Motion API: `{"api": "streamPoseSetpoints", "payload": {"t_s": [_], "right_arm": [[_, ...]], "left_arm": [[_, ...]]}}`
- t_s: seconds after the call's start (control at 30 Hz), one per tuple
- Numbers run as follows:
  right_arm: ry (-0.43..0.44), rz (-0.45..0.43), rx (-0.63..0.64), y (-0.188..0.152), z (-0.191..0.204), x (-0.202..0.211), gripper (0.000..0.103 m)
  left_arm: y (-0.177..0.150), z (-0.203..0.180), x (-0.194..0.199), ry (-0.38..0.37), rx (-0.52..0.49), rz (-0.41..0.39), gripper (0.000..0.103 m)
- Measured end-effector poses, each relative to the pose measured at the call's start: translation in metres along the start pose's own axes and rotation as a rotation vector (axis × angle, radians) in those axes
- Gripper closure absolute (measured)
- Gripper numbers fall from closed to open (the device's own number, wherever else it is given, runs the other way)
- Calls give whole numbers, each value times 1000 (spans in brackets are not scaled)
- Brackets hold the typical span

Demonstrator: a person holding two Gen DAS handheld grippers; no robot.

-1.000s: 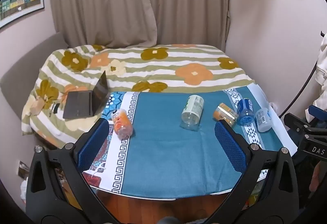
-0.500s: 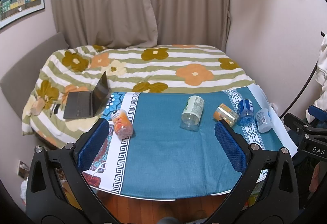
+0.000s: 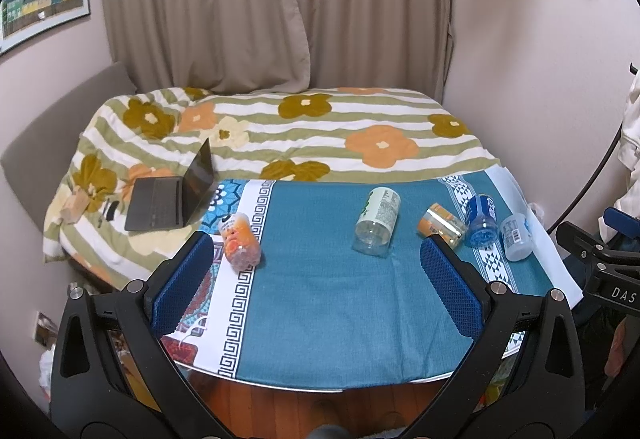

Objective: Flip cup upright

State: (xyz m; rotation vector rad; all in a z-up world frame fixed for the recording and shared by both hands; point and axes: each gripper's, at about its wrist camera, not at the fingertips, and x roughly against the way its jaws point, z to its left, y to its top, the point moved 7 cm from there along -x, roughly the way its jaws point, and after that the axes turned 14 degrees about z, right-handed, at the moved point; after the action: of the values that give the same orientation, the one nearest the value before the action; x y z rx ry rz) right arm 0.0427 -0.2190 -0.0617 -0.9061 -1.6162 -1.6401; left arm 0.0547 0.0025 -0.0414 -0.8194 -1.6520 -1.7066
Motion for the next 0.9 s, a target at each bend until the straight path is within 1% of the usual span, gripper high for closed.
{"api": "streamPoseSetpoints", "payload": {"t_s": [0.37, 0.47, 0.53, 0.6, 0.73, 0.8, 0.9], "right_arm": [[2, -1, 0, 1, 1, 1, 0], [4, -3, 2, 3, 6, 3, 0], [6, -5, 4, 4, 8, 4, 0], [5, -4, 3, 3, 6, 4, 0], [12, -5, 4, 3, 6, 6, 0], [19, -3, 8, 4, 6, 7, 0], [42, 9, 12, 4, 2, 8, 0]], "left_arm": [[0, 4, 0, 5, 2, -7, 0], [-2, 5, 5, 14, 6, -15, 0], [-1, 6, 7, 15, 7, -46, 0], [-2, 5, 8, 21, 11, -49, 0], [-5, 2, 9, 33, 16, -26, 0], [-7, -2, 9, 48, 11, 2, 0], [-5, -6, 11, 57, 16, 19, 0]]}}
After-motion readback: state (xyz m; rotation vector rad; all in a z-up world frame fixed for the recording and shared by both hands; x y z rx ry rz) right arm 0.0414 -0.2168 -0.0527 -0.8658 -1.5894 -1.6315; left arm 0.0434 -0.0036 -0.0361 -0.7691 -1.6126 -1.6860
